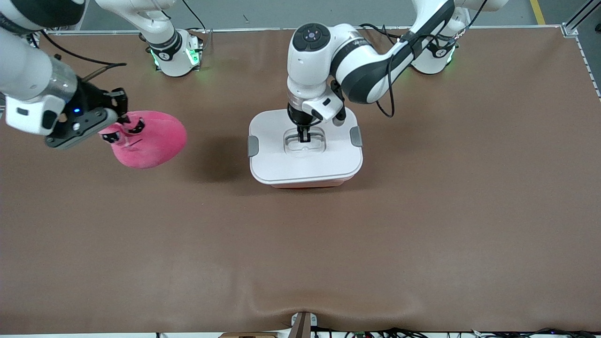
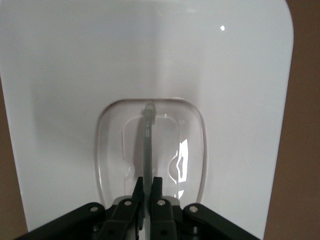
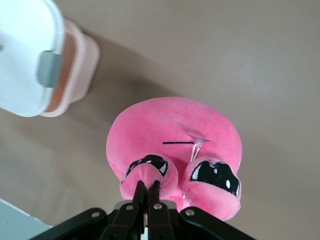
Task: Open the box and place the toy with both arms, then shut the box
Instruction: 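Lift the lid off with the left gripper while the right gripper carries plush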
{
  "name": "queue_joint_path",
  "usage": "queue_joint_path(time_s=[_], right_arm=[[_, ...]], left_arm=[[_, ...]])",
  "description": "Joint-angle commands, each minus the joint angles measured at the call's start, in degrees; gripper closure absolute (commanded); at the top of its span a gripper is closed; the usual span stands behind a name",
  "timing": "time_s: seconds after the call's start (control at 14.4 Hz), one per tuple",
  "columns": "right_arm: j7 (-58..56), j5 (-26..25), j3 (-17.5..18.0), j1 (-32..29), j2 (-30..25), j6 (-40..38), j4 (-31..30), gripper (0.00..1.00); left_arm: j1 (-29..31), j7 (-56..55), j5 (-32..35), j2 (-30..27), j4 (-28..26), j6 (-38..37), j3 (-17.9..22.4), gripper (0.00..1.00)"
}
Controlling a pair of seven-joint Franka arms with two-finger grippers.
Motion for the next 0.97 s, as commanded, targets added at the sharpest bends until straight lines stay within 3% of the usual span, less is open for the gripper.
queue_joint_path(time_s=[0.0,0.42,0.9], right_arm=[[-4.14,1.78,3.58,-0.56,0.46,0.91,1.33,1.00],[-12.04,1.61,13.86,-0.21,0.46,11.70,-0.16,1.00],[-24.60,1.34,25.37,0.23,2.39,21.20,-2.97,1.00]], left_arm=[[1.25,0.16,-0.87,-1.93,1.59,-3.92,-1.14,1.00],[8.27,14.65,-8.69,-6.85,1.68,-8.32,-1.14,1.00],[19.61,30.74,-15.03,-5.89,4.23,-11.31,-0.87,1.00]])
